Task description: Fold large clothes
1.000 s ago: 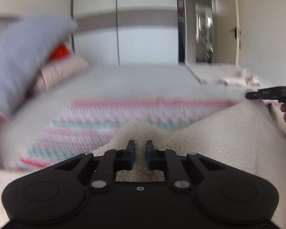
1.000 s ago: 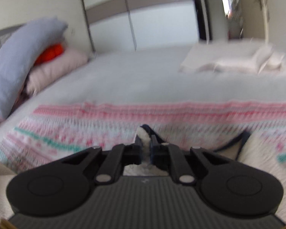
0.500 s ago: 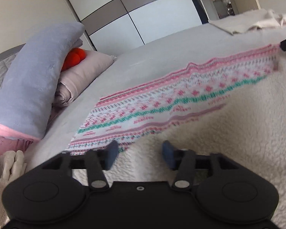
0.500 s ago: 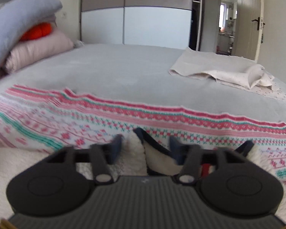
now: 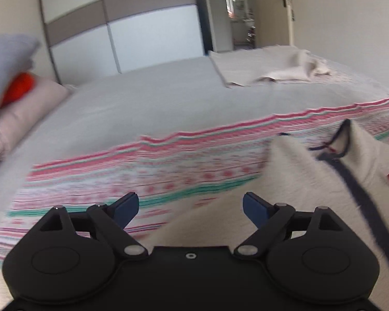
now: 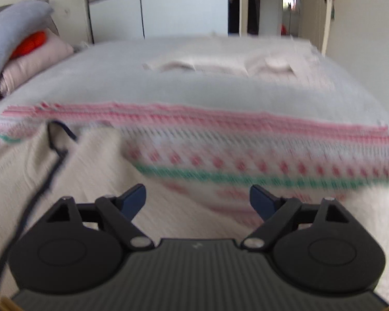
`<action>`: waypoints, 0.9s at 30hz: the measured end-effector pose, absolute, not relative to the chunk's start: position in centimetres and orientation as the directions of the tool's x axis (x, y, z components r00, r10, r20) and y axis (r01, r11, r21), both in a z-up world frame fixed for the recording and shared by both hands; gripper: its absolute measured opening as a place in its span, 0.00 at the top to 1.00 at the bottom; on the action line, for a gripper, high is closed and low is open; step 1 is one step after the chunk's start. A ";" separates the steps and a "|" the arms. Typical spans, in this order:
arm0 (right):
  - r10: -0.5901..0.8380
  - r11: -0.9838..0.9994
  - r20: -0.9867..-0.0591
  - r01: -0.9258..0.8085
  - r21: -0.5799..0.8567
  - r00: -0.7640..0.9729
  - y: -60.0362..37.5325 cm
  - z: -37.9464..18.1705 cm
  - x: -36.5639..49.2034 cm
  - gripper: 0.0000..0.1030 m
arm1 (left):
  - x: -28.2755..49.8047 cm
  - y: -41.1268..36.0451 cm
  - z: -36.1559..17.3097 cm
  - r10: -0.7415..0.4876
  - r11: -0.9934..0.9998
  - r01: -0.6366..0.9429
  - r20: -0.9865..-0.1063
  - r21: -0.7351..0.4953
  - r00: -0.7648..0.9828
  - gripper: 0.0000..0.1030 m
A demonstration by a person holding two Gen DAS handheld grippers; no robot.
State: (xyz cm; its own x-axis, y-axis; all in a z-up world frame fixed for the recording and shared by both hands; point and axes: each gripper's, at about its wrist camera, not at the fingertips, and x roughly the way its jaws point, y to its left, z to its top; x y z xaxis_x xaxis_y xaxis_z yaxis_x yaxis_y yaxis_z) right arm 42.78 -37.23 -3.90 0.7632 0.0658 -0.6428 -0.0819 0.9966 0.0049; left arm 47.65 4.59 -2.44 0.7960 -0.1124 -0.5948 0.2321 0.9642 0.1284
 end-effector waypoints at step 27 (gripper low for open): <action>-0.070 0.982 -0.397 0.134 0.136 0.915 -42.8 -2.9 35.8 0.45 | 48.4 -2.3 -6.5 0.054 0.965 0.103 -0.566 0.242 0.822 0.90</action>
